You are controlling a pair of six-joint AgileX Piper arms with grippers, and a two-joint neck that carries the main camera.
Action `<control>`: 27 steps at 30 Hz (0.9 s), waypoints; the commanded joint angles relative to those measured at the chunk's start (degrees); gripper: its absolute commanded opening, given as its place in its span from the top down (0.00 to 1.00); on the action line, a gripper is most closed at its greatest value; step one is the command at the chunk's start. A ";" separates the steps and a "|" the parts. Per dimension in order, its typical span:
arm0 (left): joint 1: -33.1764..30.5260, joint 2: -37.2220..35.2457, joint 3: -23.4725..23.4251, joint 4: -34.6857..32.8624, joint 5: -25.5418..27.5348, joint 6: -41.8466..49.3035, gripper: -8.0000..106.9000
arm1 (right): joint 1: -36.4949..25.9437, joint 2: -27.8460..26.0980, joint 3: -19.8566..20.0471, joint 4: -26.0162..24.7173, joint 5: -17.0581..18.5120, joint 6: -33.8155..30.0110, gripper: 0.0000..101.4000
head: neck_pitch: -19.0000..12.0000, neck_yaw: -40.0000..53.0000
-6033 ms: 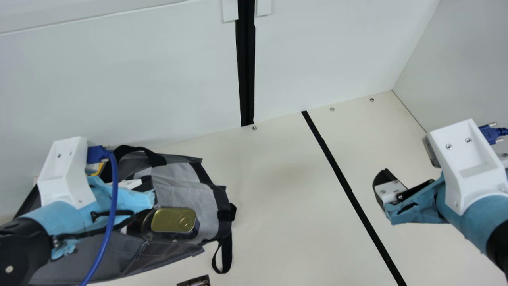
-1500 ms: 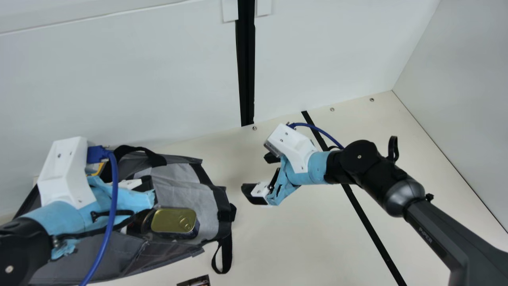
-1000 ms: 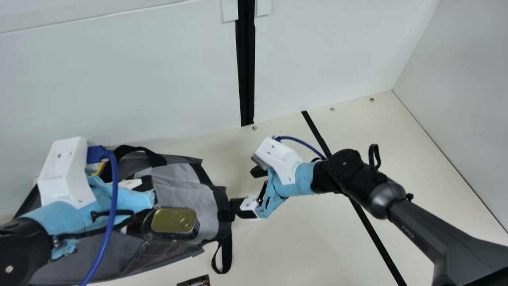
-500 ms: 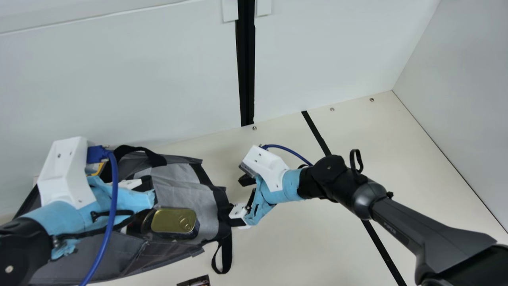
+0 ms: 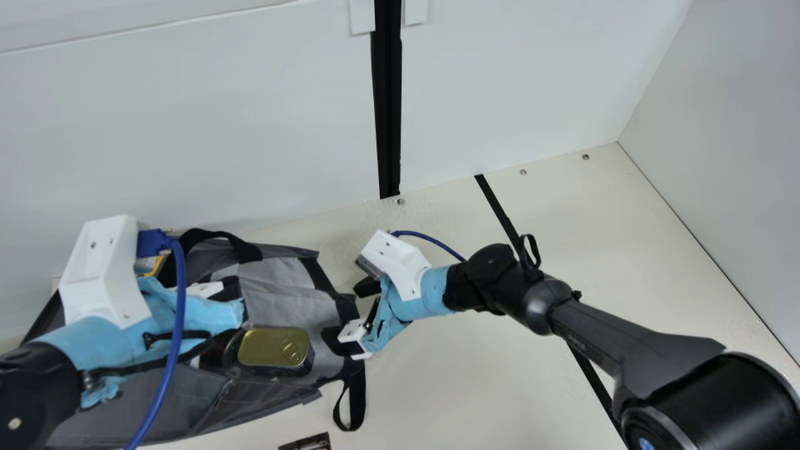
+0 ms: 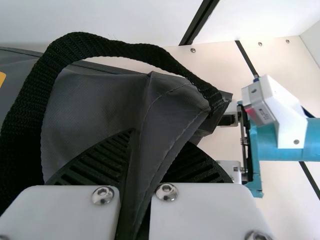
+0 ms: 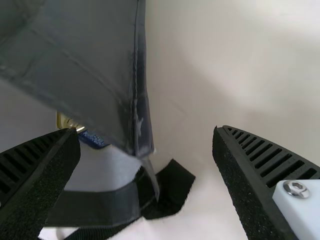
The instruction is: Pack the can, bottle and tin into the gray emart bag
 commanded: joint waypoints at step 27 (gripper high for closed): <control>0.00 0.00 0.00 0.00 0.00 0.00 0.84 | 0.10 6.72 -2.77 4.03 9.06 4.86 1.00 | -1.30 -0.05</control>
